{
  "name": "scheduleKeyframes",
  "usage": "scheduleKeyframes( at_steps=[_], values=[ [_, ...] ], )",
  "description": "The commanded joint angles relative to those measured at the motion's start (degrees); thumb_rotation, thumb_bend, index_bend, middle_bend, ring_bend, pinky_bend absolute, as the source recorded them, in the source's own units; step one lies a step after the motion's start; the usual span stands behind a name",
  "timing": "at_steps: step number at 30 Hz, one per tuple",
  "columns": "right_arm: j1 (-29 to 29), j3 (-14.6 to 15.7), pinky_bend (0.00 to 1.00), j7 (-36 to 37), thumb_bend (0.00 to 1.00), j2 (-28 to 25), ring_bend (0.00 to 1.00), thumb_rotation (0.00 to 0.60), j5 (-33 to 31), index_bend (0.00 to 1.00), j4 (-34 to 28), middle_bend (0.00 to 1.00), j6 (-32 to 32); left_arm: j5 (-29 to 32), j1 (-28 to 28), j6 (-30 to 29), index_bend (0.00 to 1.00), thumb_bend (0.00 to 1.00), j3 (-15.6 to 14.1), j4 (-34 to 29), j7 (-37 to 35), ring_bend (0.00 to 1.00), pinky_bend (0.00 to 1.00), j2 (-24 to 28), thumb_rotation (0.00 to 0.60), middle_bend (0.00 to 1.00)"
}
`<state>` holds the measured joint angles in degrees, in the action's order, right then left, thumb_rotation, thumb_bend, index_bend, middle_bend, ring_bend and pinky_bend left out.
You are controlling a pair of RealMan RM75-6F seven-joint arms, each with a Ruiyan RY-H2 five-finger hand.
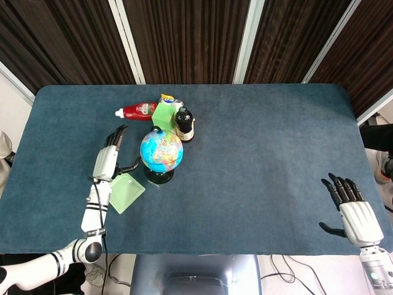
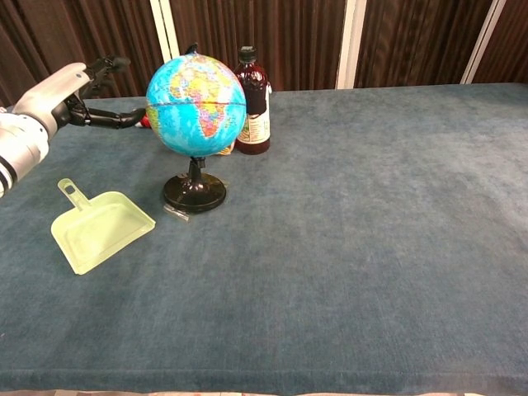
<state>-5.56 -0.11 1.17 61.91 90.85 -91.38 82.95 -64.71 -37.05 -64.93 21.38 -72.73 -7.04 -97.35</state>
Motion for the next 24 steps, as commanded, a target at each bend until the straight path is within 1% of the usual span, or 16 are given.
scheduleKeyframes(
  at_steps=[1,9,14,17,19,24],
  values=[
    [0.03,0.0,0.0,0.11,0.18,-0.04,0.0,0.6,0.05,0.0,0.04,0.0,0.08,0.33,-0.14,0.29,0.0,0.3,0.1,0.51,-0.1,0.0,0.0,-0.22,0.522,0.0],
    [0.12,0.06,0.0,0.01,0.18,-0.01,0.0,0.6,0.24,0.0,-0.01,0.0,0.24,0.73,-0.3,0.57,0.0,0.3,0.2,2.54,-0.29,0.0,0.0,-0.44,0.524,0.0],
    [0.07,0.16,0.0,-0.56,0.18,0.2,0.0,0.6,0.34,0.0,-0.07,0.0,0.07,0.08,0.16,0.29,0.0,0.3,-0.29,2.63,-1.19,0.0,0.0,-0.15,0.553,0.0],
    [0.05,0.16,0.0,-0.51,0.18,0.22,0.0,0.6,0.4,0.0,-0.08,0.0,0.06,-0.21,0.63,-0.24,0.0,0.33,-0.34,2.3,-1.77,0.0,0.0,0.29,0.561,0.0],
    [0.04,0.16,0.0,-0.47,0.18,0.2,0.0,0.6,0.45,0.0,-0.05,0.0,0.08,-0.74,1.24,-0.51,0.0,0.37,-0.8,1.25,-2.35,0.0,0.0,1.02,0.566,0.0],
    [0.05,0.4,0.0,-0.54,0.18,0.16,0.0,0.6,0.88,0.0,-0.19,0.0,0.08,-2.87,3.06,-2.56,0.0,0.37,-2.53,-0.39,-2.6,0.0,0.0,2.6,0.568,0.0]
  ],
)
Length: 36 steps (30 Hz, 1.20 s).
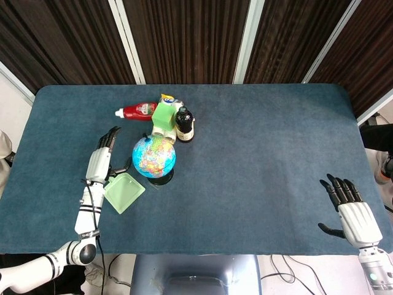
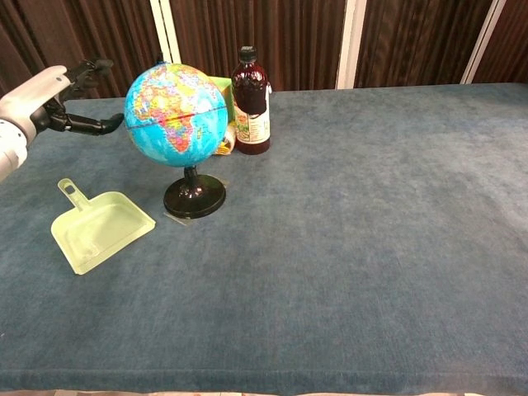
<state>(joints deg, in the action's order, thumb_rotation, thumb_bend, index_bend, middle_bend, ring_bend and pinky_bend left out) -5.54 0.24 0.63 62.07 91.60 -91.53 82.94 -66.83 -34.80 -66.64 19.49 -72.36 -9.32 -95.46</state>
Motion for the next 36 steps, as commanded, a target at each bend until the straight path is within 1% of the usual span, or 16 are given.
scheduleKeyframes(
  at_steps=[1,3,6,8,10,12,13,16,19,21,22,25,27,30,32,36],
  values=[
    [0.08,0.09,0.0,0.0,0.18,0.0,0.0,0.6,0.27,0.0,-0.05,0.0,0.24,-1.43,1.4,-1.53,0.0,0.37,-1.13,-1.34,-0.44,0.0,0.0,1.3,0.567,0.0],
    [0.15,0.16,0.0,-0.11,0.18,0.05,0.0,0.6,0.46,0.0,-0.03,0.0,0.42,-2.82,2.57,-2.76,0.0,0.37,-2.22,-2.88,-0.78,0.0,0.0,2.48,0.568,0.0],
    [0.03,0.24,0.0,-0.29,0.18,0.18,0.0,0.6,0.65,0.0,-0.03,0.0,0.23,-7.19,5.41,-6.25,0.0,0.37,-5.58,-6.62,-0.85,0.0,0.0,5.38,0.572,0.0],
    [0.0,0.33,0.0,-0.28,0.18,0.16,0.0,0.6,0.77,0.0,-0.06,0.0,0.16,-11.22,8.16,-9.08,0.0,0.37,-9.12,-9.83,-0.86,0.0,0.0,8.76,0.574,0.0],
    [0.04,0.3,0.0,-0.13,0.18,0.13,0.0,0.6,0.8,0.0,-0.09,0.0,0.29,-16.28,11.54,-13.57,0.0,0.37,-13.11,-12.61,-0.11,0.0,0.0,12.71,0.569,0.0],
    [0.08,0.2,0.0,-0.09,0.18,0.15,0.0,0.6,0.77,0.0,-0.1,0.0,0.49,-20.14,14.56,-17.69,0.0,0.37,-16.27,-13.94,0.67,0.0,0.0,15.88,0.572,0.0],
    [0.07,0.15,0.0,-0.18,0.18,0.24,0.0,0.6,0.73,0.0,-0.13,0.0,0.51,-22.5,16.62,-20.17,0.0,0.37,-18.48,-14.67,0.58,0.0,0.0,18.04,0.572,0.0],
    [-0.03,0.21,0.0,-0.87,0.18,0.58,0.0,0.6,0.75,0.0,-0.27,0.0,0.25,-26.73,21.59,-25.31,0.0,0.37,-23.5,-15.27,0.45,0.0,0.0,22.99,0.588,0.0],
    [-0.09,0.42,0.0,-1.9,0.18,1.02,0.0,0.6,1.09,0.0,-0.59,0.0,0.07,-29.99,25.64,-29.82,0.0,0.37,-26.99,-13.14,-2.17,0.0,0.0,25.27,0.6,0.0],
    [0.06,0.55,0.0,-2.54,0.18,1.19,0.0,0.6,1.24,0.0,-0.88,0.0,0.24,-30.23,27.37,-31.02,0.0,0.37,-28.01,-11.55,-3.76,0.0,0.0,25.6,0.6,0.0],
    [0.11,0.56,0.0,-2.96,0.18,1.37,0.0,0.6,1.29,0.0,-0.98,0.0,0.33,-30.53,27.71,-30.36,0.0,0.37,-28.76,-11.34,-2.72,0.0,0.0,26.7,0.6,0.0],
    [0.26,0.53,0.0,-3.64,0.18,1.54,0.0,0.6,1.23,0.0,-1.21,0.0,0.56,-29.94,28.3,-29.56,0.0,0.36,-28.69,-11.94,-0.8,0.0,0.0,28.08,0.6,0.0],
    [0.32,0.49,0.0,-3.91,0.18,1.64,0.0,0.6,1.25,0.0,-1.2,0.0,0.74,-28.78,28.23,-27.3,0.0,0.36,-28.88,-12.85,0.44,0.0,0.0,28.99,0.6,0.0],
    [0.31,0.53,0.0,-4.08,0.18,1.7,0.0,0.6,1.22,0.0,-1.11,0.0,0.61,-27.93,27.21,-22.38,0.0,0.37,-29.93,-15.57,0.8,0.0,0.0,31.16,0.6,0.0],
    [0.14,0.57,0.0,-4.21,0.18,1.77,0.0,0.6,1.13,0.0,-1.03,0.0,0.18,-27.97,26.77,-20.94,0.0,0.37,-29.86,-16.51,1.58,0.0,0.0,31.74,0.6,0.0],
    [-0.11,0.56,0.0,-4.42,0.18,1.86,0.0,0.6,0.92,0.0,-0.93,0.0,-0.43,-28.52,27.64,-22.69,0.0,0.37,-28.59,-15.91,3.32,0.0,0.0,30.59,0.6,0.0]
  ],
)
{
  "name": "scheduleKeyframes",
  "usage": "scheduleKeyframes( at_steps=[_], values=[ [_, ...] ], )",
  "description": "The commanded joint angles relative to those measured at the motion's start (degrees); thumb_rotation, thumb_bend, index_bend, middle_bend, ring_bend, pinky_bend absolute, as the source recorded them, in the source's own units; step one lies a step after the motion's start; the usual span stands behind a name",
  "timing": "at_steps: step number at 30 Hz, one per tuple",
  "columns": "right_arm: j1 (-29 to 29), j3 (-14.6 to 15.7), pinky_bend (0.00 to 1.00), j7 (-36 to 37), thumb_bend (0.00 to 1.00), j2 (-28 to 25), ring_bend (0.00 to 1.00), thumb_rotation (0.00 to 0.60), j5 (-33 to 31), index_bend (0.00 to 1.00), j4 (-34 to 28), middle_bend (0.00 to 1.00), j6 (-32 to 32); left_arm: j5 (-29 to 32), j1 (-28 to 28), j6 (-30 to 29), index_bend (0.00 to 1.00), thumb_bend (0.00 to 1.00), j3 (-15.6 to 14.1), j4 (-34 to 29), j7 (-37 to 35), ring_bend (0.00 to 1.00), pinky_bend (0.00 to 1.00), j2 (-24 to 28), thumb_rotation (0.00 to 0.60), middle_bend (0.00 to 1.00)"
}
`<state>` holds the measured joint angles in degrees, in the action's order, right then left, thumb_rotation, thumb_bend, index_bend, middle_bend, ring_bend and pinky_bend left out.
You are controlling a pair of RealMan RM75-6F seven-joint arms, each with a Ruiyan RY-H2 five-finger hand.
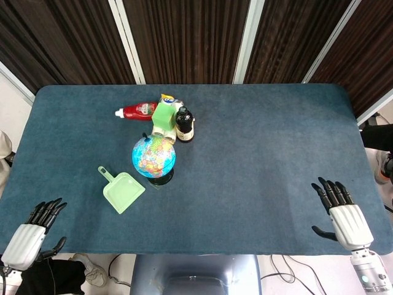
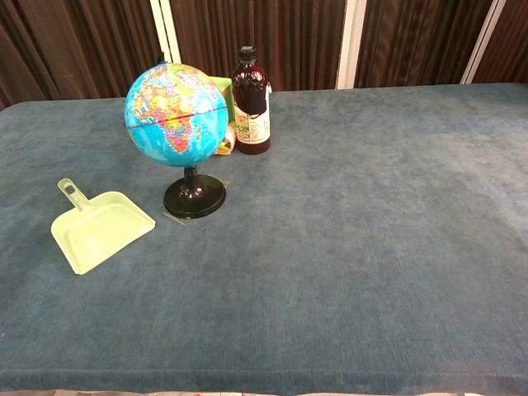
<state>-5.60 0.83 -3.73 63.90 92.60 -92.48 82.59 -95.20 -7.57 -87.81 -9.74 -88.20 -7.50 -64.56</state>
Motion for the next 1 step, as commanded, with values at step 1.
scheduleKeyframes(
  at_steps=[1],
  values=[
    [-0.05,-0.07,0.0,-0.06,0.18,0.05,0.0,0.6,-0.15,0.0,0.04,0.0,-0.04,-0.4,0.64,-1.98,0.0,0.37,0.88,0.28,1.31,0.0,0.0,-0.52,0.6,0.0]
  ],
)
